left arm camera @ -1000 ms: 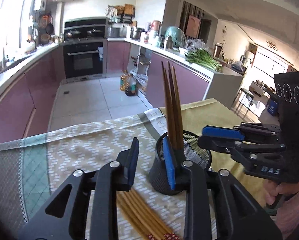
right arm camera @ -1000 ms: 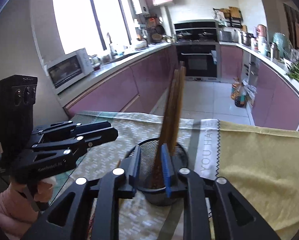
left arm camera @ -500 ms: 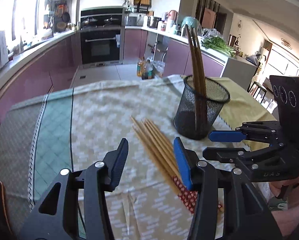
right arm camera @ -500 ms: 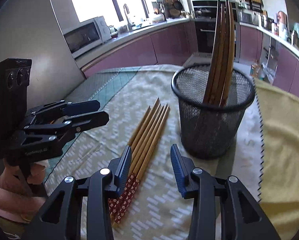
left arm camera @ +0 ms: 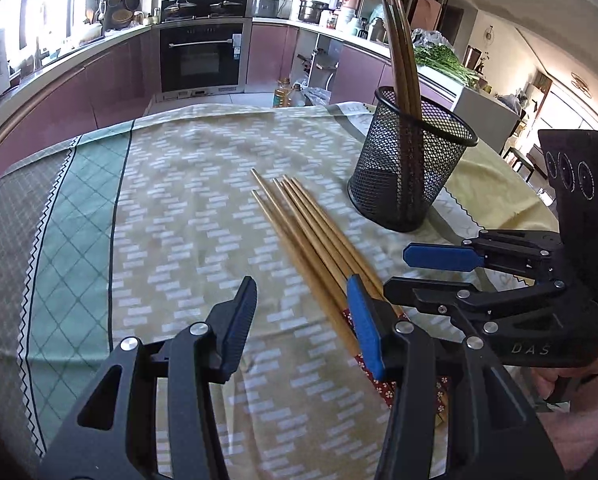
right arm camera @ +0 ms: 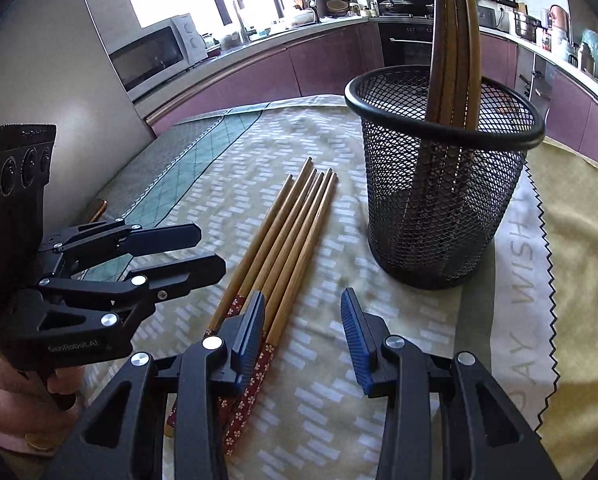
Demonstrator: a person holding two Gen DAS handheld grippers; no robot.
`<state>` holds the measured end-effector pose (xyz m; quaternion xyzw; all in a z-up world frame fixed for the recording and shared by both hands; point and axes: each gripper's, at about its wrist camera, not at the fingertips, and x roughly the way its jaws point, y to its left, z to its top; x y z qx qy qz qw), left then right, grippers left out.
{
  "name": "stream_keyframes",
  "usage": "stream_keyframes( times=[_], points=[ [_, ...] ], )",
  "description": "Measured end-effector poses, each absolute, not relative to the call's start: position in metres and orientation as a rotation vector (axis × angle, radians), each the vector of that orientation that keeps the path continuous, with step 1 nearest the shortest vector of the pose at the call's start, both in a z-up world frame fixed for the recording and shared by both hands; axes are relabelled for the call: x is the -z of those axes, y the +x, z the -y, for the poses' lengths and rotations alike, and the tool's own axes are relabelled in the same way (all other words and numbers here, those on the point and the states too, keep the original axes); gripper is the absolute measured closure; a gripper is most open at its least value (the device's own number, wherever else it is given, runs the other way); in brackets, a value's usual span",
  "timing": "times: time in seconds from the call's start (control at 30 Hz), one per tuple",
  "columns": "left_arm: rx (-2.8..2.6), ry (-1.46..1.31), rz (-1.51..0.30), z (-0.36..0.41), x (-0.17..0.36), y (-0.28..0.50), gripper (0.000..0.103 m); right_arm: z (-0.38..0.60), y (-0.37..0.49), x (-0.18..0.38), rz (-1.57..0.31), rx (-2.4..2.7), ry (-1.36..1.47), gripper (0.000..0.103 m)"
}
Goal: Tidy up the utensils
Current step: 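Close the left tool on a chopstick while the right tool grasps another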
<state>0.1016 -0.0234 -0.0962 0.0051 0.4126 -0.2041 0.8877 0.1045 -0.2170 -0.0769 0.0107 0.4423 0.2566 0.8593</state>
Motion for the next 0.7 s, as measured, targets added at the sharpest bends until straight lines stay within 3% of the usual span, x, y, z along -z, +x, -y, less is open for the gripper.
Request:
stream_keyframes(
  times=[0.7],
  points=[
    [0.415, 0.044, -0.912, 0.032, 0.111, 0.119, 0.069, 0.209, 0.111, 0.081, -0.942, -0.508, -0.018, 0.072]
  ],
)
